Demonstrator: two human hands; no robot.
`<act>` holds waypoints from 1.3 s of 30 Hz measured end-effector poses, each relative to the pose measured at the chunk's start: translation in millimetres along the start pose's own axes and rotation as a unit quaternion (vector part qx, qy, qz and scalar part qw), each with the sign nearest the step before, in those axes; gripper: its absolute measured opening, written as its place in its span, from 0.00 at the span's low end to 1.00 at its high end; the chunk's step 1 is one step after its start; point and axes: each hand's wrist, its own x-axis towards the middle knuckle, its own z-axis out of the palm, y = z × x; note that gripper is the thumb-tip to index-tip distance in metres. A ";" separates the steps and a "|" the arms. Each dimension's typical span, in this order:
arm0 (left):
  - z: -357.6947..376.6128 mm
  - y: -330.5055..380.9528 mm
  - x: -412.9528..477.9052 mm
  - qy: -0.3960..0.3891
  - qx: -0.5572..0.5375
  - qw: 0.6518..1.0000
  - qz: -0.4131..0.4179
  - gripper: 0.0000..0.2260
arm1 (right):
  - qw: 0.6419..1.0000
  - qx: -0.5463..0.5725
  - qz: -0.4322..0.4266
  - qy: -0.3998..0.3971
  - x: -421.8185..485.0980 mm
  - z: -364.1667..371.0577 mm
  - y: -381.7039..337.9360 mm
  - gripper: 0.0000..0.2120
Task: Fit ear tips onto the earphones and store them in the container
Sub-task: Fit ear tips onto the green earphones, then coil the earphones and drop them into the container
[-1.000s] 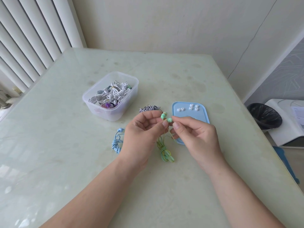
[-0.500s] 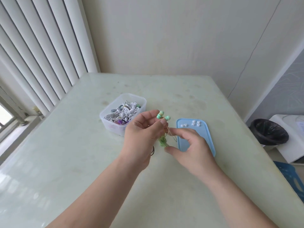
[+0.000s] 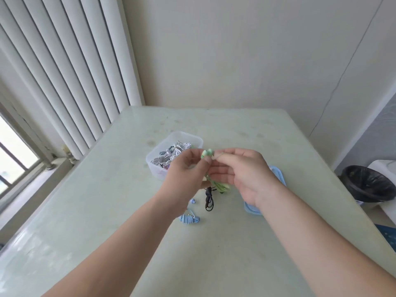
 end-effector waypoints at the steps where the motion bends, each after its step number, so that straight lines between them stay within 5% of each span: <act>1: -4.6 4.4 5.8 0.010 -0.001 1.000 0.008 0.06 | 1.000 0.020 0.000 -0.013 7.1 8.0 -5.7 0.07; 5: -36.3 26.4 45.5 0.071 0.096 0.991 0.054 0.06 | 0.998 0.019 0.007 -0.056 37.5 37.2 -22.0 0.13; 10: -70.2 40.3 99.8 0.099 0.217 0.971 0.018 0.04 | 0.996 -0.086 -0.022 0.015 57.7 47.7 -17.0 0.12; 17: -62.9 20.3 149.6 0.048 0.518 0.854 0.013 0.04 | 0.991 -0.136 -0.015 0.006 53.5 30.9 3.9 0.04; 23: -64.6 31.7 147.3 0.048 0.661 0.747 0.059 0.12 | 0.988 -0.151 -0.023 0.013 55.9 17.6 6.5 0.05; 26: -63.7 26.4 137.7 -0.003 0.676 0.735 0.052 0.06 | 0.988 -0.156 -0.013 0.013 54.5 13.9 12.5 0.05; 32: -71.0 1.9 124.0 -0.047 0.715 0.697 0.040 0.13 | 0.978 -0.208 -0.016 0.015 40.0 4.6 25.8 0.03; 35: -62.3 14.1 101.5 -0.019 0.742 0.667 0.069 0.08 | 0.948 -0.314 -0.040 -0.022 25.3 0.3 31.1 0.01; 39: -53.1 29.0 61.3 0.031 0.752 0.633 0.182 0.04 | 0.846 -0.521 -0.057 -0.101 -0.7 9.7 48.5 0.13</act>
